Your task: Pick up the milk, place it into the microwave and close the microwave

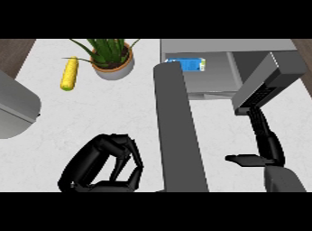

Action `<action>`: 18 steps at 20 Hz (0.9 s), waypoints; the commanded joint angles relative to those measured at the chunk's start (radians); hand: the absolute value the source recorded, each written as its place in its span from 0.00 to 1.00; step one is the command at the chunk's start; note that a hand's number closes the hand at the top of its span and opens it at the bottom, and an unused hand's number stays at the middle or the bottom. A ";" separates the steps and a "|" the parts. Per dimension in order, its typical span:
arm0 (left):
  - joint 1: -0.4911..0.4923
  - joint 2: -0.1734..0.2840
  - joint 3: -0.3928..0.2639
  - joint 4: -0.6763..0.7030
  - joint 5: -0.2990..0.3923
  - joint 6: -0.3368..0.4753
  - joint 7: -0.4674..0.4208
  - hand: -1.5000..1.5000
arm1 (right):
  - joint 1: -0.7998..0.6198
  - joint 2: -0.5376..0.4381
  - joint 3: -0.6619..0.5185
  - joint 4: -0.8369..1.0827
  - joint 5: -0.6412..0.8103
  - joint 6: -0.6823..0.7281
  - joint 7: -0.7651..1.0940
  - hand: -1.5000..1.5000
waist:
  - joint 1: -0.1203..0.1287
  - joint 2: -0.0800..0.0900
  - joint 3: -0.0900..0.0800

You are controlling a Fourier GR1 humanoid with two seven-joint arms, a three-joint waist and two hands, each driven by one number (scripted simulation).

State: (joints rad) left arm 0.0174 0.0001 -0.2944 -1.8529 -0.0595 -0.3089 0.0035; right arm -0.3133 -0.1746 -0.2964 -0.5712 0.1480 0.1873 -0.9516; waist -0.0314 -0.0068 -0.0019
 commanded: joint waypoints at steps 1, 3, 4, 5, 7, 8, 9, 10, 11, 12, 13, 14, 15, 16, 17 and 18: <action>-0.135 0.000 -0.070 0.169 -0.023 0.063 -0.007 1.00 | 0.141 -0.014 0.026 -0.130 -0.020 0.082 -0.041 0.00 | -0.002 0.004 0.000; -0.175 0.000 -0.090 0.257 -0.068 0.069 -0.039 1.00 | 0.206 0.003 0.043 -0.216 -0.034 0.088 -0.028 0.00 | -0.016 0.002 -0.001; -0.192 0.000 -0.137 0.294 -0.076 0.093 -0.044 1.00 | 0.206 -0.005 0.037 -0.240 -0.049 0.084 0.006 0.00 | 0.000 0.004 0.000; -0.174 0.000 -0.153 0.304 -0.081 0.082 -0.047 1.00 | 0.255 -0.044 0.047 -0.301 -0.055 0.128 0.030 0.00 | -0.007 0.002 -0.001; -0.239 0.000 -0.186 0.487 -0.099 0.160 -0.148 1.00 | 0.265 -0.035 0.052 -0.342 -0.053 0.088 0.010 0.00 | -0.015 0.007 -0.001; -0.244 0.000 -0.227 0.464 -0.103 0.195 -0.107 1.00 | 0.275 -0.061 0.065 -0.394 -0.066 0.140 0.052 0.00 | -0.003 0.005 0.000; -0.208 0.000 -0.267 0.502 -0.119 0.226 -0.156 1.00 | 0.306 -0.092 0.053 -0.438 -0.090 0.170 0.055 0.00 | -0.012 0.004 -0.001; -0.241 0.000 -0.240 0.597 -0.118 0.255 -0.206 1.00 | 0.355 -0.085 0.081 -0.463 -0.061 0.153 0.013 0.00 | -0.021 0.007 -0.001; -0.289 0.000 -0.316 0.617 -0.085 0.329 -0.182 1.00 | 0.373 -0.061 0.083 -0.513 -0.072 0.125 0.023 0.00 | -0.020 0.007 -0.001; -0.314 0.000 -0.358 0.644 -0.077 0.375 -0.188 1.00 | 0.337 -0.110 0.067 -0.518 -0.105 0.184 0.052 0.00 | -0.021 0.008 -0.001; -0.345 0.000 -0.364 0.709 -0.063 0.427 -0.228 1.00 | 0.379 -0.090 0.096 -0.512 -0.098 0.202 0.024 0.00 | -0.026 0.011 0.000; -0.359 0.000 -0.365 0.738 -0.061 0.443 -0.268 1.00 | 0.376 -0.098 0.094 -0.579 -0.129 0.221 0.062 0.00 | -0.028 0.010 -0.001; -0.348 0.000 -0.400 0.776 -0.050 0.501 -0.346 1.00 | 0.382 -0.076 0.115 -0.589 -0.129 0.214 0.072 0.00 | -0.031 0.012 -0.002; -0.377 0.000 -0.409 0.794 0.004 0.533 -0.330 1.00 | 0.369 -0.105 0.098 -0.630 -0.167 0.242 0.105 0.00 | -0.030 0.012 -0.002; -0.382 0.000 -0.394 0.830 0.032 0.542 -0.392 1.00 | 0.396 -0.101 0.113 -0.656 -0.180 0.265 0.100 0.00 | -0.040 0.014 -0.002; -0.422 0.000 -0.429 0.839 0.072 0.573 -0.381 1.00 | 0.391 -0.095 0.116 -0.680 -0.200 0.266 0.114 0.00 | -0.056 0.016 -0.003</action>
State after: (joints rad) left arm -0.3330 0.0038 -0.6562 -1.1329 -0.0690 0.1539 -0.3060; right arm 0.0527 -0.2616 -0.1937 -1.1600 0.0054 0.3417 -0.8345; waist -0.0644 0.0028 -0.0035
